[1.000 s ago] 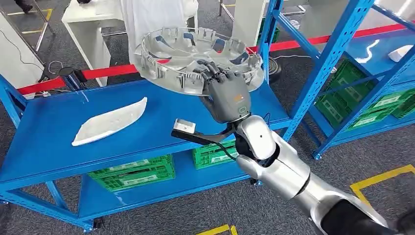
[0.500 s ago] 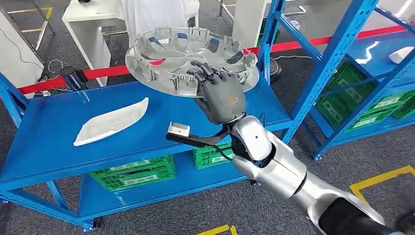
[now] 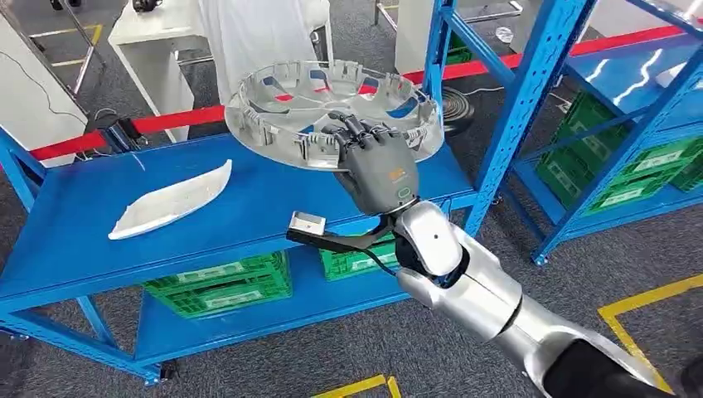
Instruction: Take the parts from the cabinet and place them on the table.
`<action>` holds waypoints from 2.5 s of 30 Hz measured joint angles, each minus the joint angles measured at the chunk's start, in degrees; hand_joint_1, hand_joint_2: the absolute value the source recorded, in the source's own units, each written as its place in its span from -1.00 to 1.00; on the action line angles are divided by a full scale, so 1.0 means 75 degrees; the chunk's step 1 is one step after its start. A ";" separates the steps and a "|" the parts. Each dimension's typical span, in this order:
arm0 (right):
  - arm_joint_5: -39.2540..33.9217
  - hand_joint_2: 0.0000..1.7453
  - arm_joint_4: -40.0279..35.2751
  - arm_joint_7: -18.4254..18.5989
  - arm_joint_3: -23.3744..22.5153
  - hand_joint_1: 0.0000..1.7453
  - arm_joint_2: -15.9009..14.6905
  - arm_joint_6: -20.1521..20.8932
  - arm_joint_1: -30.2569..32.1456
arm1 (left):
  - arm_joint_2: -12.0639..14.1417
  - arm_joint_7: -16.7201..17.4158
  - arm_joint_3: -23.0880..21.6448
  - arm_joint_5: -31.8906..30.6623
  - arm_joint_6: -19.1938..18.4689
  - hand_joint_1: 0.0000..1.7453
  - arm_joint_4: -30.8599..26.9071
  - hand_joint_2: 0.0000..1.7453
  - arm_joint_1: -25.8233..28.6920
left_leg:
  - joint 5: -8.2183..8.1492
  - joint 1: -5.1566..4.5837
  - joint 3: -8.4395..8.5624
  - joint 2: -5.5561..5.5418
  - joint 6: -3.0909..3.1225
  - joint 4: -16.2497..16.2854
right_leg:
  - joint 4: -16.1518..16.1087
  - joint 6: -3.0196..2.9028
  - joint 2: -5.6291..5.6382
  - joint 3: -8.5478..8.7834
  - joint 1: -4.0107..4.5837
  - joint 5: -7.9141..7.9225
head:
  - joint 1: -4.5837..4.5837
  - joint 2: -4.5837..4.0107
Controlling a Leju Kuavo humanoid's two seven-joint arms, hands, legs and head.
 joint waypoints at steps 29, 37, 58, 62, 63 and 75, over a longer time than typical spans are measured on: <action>0.0061 1.00 -0.0038 0.0024 -0.0015 1.00 0.0064 0.0230 0.0188 | 0.0041 0.0085 0.0041 -0.0143 0.0000 -1.00 -0.0015 1.00 -0.0068 | 0.0787 -0.0092 -0.0007 0.0062 0.0147 -0.0479 | -0.0031 0.0024 -0.0075 0.0250 0.0079 -0.0194 | 0.0090 0.0000; 0.0154 1.00 -0.0163 0.0131 -0.0032 1.00 0.0082 0.0236 0.0342 | 0.0050 0.0114 0.0044 -0.0259 0.0000 -1.00 -0.0015 1.00 -0.0087 | -0.0168 -0.0070 0.0290 0.0058 0.0102 0.1023 | -0.0021 -0.0004 -0.0075 -0.0620 0.0121 0.0531 | 0.0046 0.0000; 0.0702 1.00 -0.0851 0.0370 -0.0274 1.00 0.0082 0.0458 0.1033 | 0.0143 0.0102 0.0047 -0.0568 -0.0070 -1.00 -0.0026 1.00 -0.0088 | 0.0952 -0.0168 -0.0002 0.0102 0.0290 -0.0593 | -0.0132 0.0175 -0.0054 0.0554 0.0153 -0.0440 | 0.0107 0.0000; 0.0764 1.00 -0.0971 0.0411 -0.0353 1.00 0.0076 0.0422 0.1125 | 0.0143 0.0064 0.0044 -0.0700 -0.0082 -1.00 -0.0014 1.00 -0.0040 | -0.0235 -0.0096 -0.0346 0.0077 0.0110 0.0276 | -0.0201 -0.0013 -0.0093 0.0191 0.0080 -0.0030 | 0.0061 0.0000; 0.0766 1.00 -0.1008 0.0417 -0.0417 1.00 0.0067 0.0408 0.1184 | 0.0143 0.0041 0.0044 -0.0737 -0.0082 -1.00 -0.0015 1.00 -0.0033 | -0.0675 -0.0069 -0.0448 0.0075 0.0065 0.0927 | -0.0196 -0.0011 -0.0095 0.0087 0.0085 0.0082 | 0.0064 0.0000; 0.0848 1.00 -0.1274 0.0411 -0.0612 1.00 -0.0108 0.0338 0.1495 | 0.0186 -0.0032 0.0041 -0.0793 -0.0087 -1.00 -0.0017 1.00 -0.0030 | -0.0148 -0.0111 0.1310 0.0090 0.0487 -0.0890 | -0.0250 0.0427 -0.0074 -0.0732 -0.0006 0.0862 | 0.0035 0.0000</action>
